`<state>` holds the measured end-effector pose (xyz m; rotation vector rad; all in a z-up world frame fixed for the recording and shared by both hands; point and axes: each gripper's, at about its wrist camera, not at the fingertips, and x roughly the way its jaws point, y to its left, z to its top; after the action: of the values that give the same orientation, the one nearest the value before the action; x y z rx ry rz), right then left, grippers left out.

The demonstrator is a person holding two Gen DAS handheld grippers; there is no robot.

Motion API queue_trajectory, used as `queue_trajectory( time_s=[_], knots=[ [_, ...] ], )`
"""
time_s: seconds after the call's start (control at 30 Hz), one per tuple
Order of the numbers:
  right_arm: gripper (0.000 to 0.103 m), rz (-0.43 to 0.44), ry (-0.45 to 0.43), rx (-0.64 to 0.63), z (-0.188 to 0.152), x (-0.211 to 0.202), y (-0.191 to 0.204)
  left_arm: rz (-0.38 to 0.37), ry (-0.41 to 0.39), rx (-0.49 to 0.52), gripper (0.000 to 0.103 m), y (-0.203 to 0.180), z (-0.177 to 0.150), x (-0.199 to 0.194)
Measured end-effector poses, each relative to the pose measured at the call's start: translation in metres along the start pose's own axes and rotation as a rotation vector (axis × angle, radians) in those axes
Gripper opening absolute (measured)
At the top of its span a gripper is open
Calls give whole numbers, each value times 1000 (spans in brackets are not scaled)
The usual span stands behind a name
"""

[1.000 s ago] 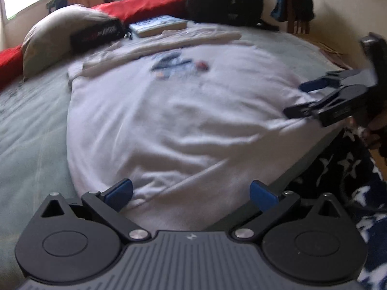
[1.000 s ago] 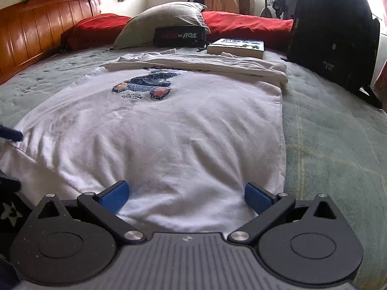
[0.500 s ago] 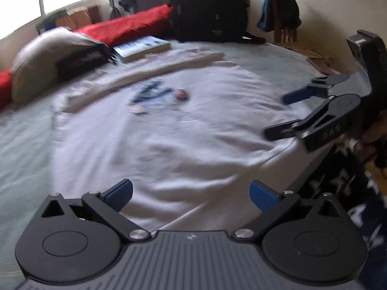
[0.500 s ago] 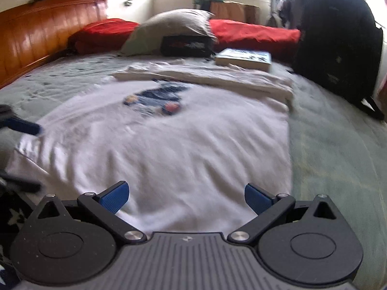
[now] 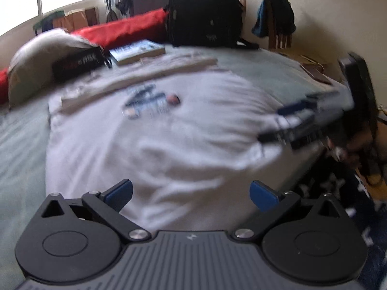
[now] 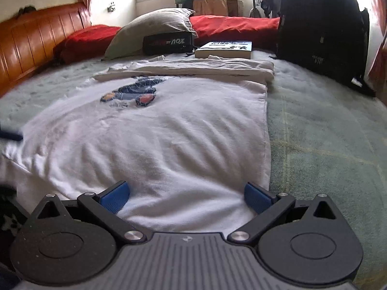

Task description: Fold clothes

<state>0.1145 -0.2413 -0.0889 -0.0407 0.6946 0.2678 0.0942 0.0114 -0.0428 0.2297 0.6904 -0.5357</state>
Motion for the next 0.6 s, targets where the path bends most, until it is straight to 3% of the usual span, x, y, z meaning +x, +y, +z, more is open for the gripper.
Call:
queue_trajectory(
  time_s=[0.1, 0.27, 0.4, 0.5, 0.6],
  knots=[
    [103, 1, 3, 2, 0, -1, 0, -3, 6, -62, 102, 20, 14, 18],
    [103, 8, 5, 2, -2, -4, -1, 24, 68, -275, 102, 71, 14, 47],
    [103, 13, 2, -1, -3, -4, -2, 64, 45, -370, 102, 90, 10, 33],
    [103, 13, 1, -2, -3, -3, -1, 84, 17, -298, 102, 81, 10, 14],
    [103, 7, 8, -13, -1, -5, 1, 92, 5, -125, 102, 56, 9, 2]
  ],
)
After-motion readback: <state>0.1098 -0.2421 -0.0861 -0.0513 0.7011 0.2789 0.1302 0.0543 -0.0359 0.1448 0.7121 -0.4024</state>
